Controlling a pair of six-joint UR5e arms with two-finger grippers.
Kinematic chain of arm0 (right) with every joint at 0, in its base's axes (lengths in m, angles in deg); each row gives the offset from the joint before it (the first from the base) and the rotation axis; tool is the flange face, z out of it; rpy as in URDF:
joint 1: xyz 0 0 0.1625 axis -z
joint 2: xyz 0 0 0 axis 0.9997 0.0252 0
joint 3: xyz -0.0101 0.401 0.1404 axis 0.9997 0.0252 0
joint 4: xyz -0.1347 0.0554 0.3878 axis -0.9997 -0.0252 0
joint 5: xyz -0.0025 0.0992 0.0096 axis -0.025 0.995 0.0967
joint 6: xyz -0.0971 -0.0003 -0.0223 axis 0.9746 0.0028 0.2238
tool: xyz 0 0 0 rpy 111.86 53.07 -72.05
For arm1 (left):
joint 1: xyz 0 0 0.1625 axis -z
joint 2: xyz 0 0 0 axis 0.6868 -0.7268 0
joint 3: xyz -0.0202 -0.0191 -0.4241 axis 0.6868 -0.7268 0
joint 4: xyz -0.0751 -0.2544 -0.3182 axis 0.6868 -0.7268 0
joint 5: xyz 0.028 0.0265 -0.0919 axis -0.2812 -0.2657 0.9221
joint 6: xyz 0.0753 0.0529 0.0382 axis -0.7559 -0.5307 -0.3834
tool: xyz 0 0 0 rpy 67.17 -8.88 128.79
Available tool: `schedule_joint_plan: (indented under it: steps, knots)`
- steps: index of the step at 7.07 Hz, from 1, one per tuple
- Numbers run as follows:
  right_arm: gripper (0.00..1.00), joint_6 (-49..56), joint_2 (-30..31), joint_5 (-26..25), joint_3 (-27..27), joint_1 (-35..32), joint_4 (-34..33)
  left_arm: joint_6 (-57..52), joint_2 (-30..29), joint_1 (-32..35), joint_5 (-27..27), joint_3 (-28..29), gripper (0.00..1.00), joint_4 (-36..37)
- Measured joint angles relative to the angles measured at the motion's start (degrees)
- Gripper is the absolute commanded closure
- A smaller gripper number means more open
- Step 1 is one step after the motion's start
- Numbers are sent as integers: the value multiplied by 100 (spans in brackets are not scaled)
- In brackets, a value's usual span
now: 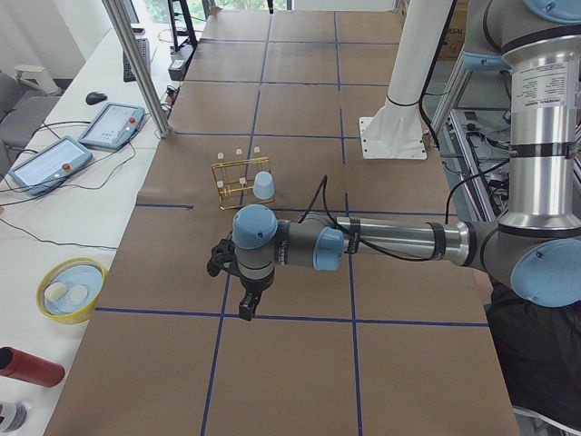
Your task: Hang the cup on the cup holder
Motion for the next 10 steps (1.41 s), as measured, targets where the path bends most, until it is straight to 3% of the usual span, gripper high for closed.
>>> schedule_joint_plan:
  steps: [6, 10]
  knots:
    - [0, -2, 0, 0, 2, 0, 0, 935, -114, 34, 724, 27, 0, 232]
    - [0, 0, 0, 0, 2, 0, 0, 1066, -180, -3, 835, 92, 0, 523]
